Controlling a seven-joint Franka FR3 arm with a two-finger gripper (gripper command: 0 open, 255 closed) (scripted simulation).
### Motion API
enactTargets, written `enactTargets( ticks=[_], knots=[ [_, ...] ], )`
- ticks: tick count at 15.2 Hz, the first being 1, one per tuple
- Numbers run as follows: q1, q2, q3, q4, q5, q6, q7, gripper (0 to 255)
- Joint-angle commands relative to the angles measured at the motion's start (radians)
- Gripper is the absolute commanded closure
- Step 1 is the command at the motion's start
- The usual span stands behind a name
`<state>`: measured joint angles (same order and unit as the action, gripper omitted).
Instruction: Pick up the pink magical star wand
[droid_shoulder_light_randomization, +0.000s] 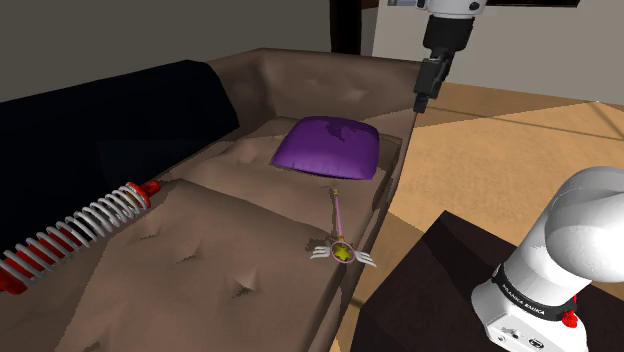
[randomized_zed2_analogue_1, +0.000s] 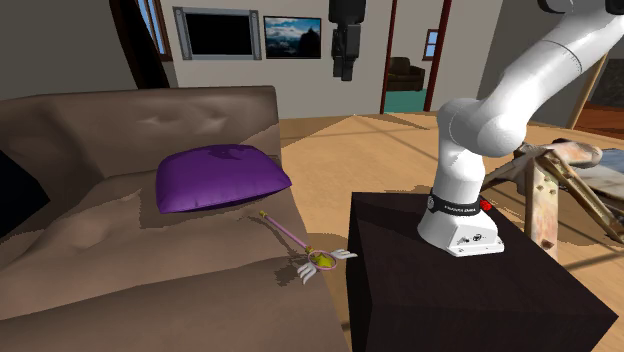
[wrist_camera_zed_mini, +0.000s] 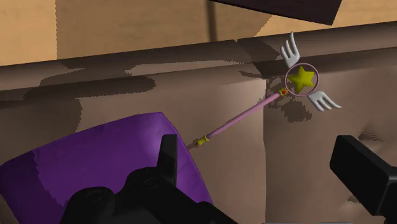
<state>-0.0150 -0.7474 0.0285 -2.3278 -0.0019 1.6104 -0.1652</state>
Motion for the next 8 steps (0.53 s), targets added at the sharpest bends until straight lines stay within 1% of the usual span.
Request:
enactTargets(
  ticks=[1, 8],
  knots=[
    [0.000, 0.000, 0.000, 0.000, 0.000, 0.000, 0.000, 0],
    [-0.036, 0.067, 0.116, -0.158, 0.067, 0.217, 0.273, 0]
  ],
)
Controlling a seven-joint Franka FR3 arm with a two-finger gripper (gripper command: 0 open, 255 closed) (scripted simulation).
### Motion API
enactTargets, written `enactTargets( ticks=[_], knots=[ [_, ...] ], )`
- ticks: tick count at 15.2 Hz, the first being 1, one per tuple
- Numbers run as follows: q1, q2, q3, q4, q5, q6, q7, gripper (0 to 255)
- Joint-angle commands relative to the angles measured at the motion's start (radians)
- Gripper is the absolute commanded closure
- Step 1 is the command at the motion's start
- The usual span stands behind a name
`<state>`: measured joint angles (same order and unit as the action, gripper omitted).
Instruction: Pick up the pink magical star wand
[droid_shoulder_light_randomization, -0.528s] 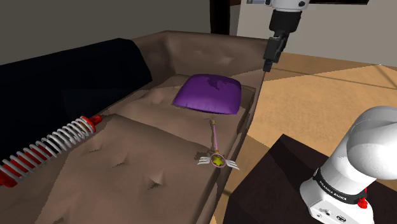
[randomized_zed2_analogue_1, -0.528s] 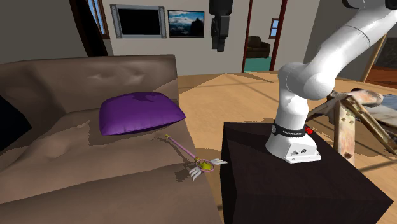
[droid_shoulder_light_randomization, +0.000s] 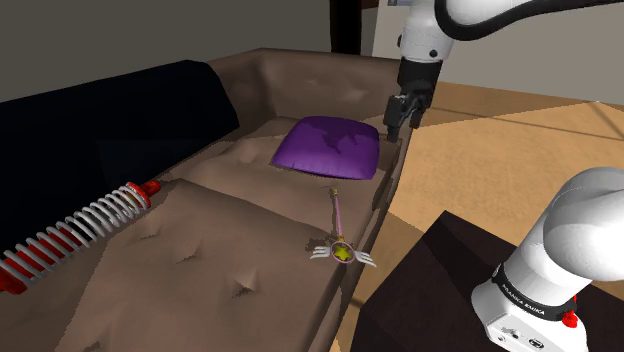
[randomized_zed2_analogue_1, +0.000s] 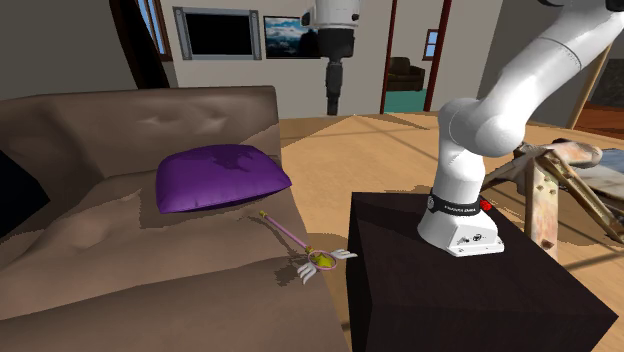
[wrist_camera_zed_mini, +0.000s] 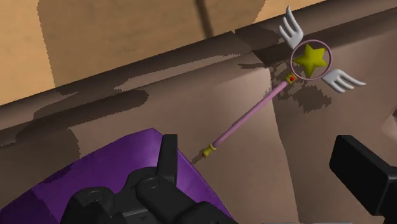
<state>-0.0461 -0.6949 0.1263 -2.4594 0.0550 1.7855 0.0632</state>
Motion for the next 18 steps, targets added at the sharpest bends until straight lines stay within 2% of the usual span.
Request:
enactTargets(
  ticks=[1, 7, 11, 15, 18],
  knots=[
    [-0.010, 0.033, 0.036, -0.043, 0.019, 0.075, 0.083, 0],
    [-0.046, 0.182, 0.140, -0.105, 0.059, 0.281, 0.317, 0],
    [-0.079, 0.320, 0.207, -0.112, 0.059, 0.421, 0.482, 0],
    [-0.118, 0.482, 0.266, -0.093, 0.021, 0.555, 0.662, 0],
    [-0.146, 0.616, 0.296, -0.062, -0.042, 0.645, 0.815, 0]
  ],
)
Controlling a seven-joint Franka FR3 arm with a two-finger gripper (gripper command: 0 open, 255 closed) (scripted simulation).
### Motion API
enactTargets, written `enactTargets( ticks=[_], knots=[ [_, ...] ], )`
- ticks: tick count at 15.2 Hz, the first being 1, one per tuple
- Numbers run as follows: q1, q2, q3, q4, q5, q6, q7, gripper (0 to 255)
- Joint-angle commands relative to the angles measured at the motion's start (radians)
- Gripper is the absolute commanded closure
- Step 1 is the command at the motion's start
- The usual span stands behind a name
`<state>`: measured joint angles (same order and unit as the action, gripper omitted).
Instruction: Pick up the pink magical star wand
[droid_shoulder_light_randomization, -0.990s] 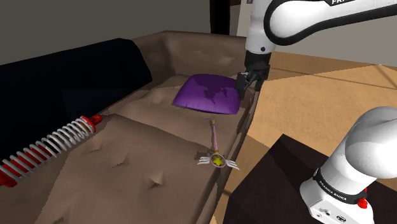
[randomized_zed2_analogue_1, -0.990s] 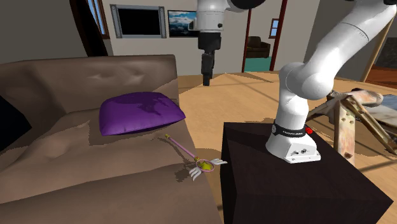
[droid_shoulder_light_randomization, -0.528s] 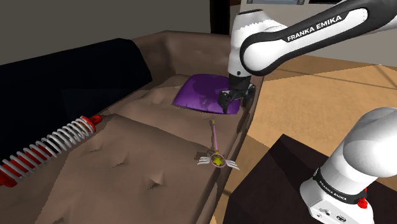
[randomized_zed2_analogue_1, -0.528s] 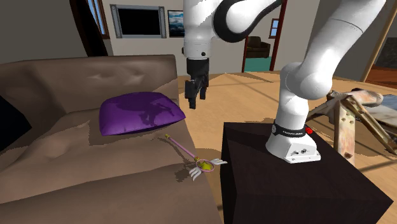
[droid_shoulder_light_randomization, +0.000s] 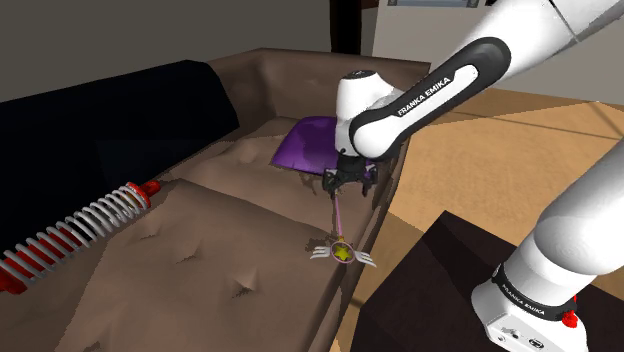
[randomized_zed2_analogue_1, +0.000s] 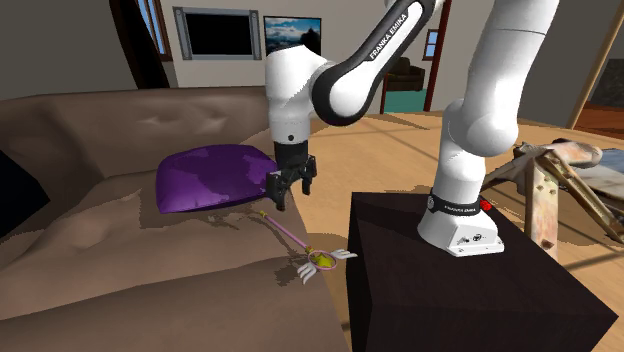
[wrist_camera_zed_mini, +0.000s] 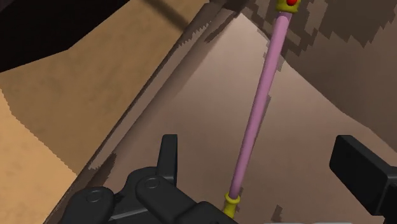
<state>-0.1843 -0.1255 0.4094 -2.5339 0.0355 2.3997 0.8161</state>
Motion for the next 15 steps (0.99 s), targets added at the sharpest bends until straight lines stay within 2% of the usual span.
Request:
enactTargets(
  ticks=[1, 3, 11, 13, 14, 15],
  knots=[
    [-0.014, 0.093, 0.017, 0.026, -0.050, 0.059, 0.116, 0],
    [-0.020, 0.187, 0.018, 0.057, -0.114, 0.108, 0.228, 0],
    [-0.004, 0.299, -0.013, 0.055, -0.210, 0.211, 0.303, 0],
    [-0.003, 0.299, -0.014, 0.054, -0.210, 0.211, 0.303, 0],
    [-0.003, 0.299, -0.014, 0.055, -0.209, 0.211, 0.303, 255],
    [-0.003, 0.300, -0.014, 0.055, -0.210, 0.211, 0.303, 255]
  ],
)
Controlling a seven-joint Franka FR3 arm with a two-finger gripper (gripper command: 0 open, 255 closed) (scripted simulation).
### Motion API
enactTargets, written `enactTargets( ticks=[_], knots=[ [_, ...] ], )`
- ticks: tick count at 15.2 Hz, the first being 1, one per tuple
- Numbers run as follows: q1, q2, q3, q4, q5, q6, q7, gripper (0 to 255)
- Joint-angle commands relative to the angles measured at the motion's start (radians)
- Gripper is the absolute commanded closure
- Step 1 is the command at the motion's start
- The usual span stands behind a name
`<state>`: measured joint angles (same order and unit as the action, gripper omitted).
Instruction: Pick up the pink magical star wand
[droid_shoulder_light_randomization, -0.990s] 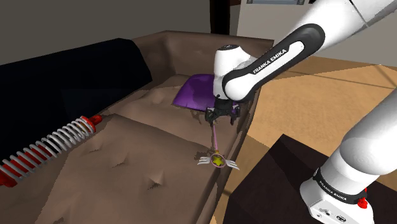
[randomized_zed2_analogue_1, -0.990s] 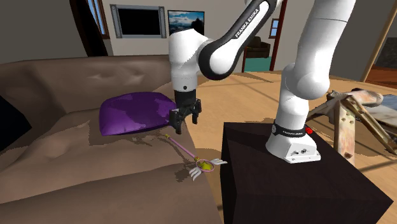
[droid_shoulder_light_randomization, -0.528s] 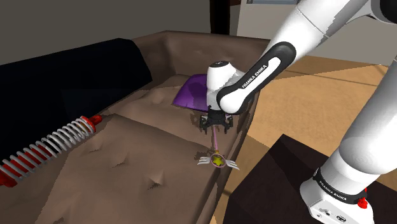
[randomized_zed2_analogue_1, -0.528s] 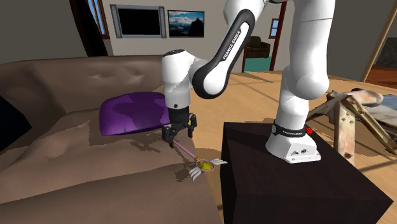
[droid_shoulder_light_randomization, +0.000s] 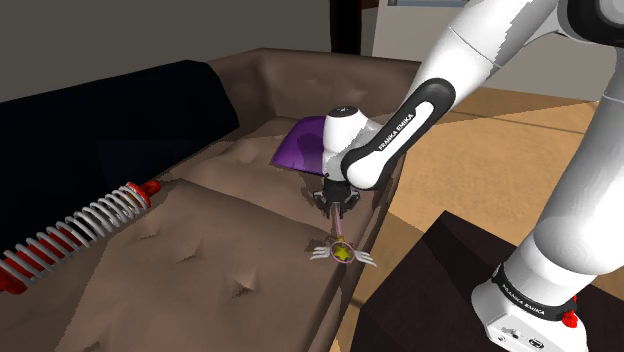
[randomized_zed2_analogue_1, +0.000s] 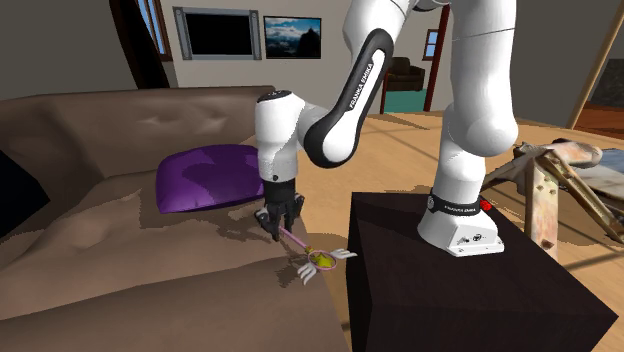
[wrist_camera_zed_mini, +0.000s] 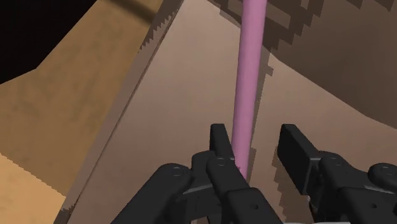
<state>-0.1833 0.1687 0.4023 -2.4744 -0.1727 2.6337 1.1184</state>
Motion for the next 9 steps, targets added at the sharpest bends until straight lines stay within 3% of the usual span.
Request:
enactTargets(
  ticks=[1, 9],
  knots=[
    [-0.003, 0.006, -0.006, -0.005, -0.002, -0.023, 0.002, 255],
    [-0.007, -0.009, -0.001, -0.005, 0.011, -0.036, -0.009, 255]
  ],
)
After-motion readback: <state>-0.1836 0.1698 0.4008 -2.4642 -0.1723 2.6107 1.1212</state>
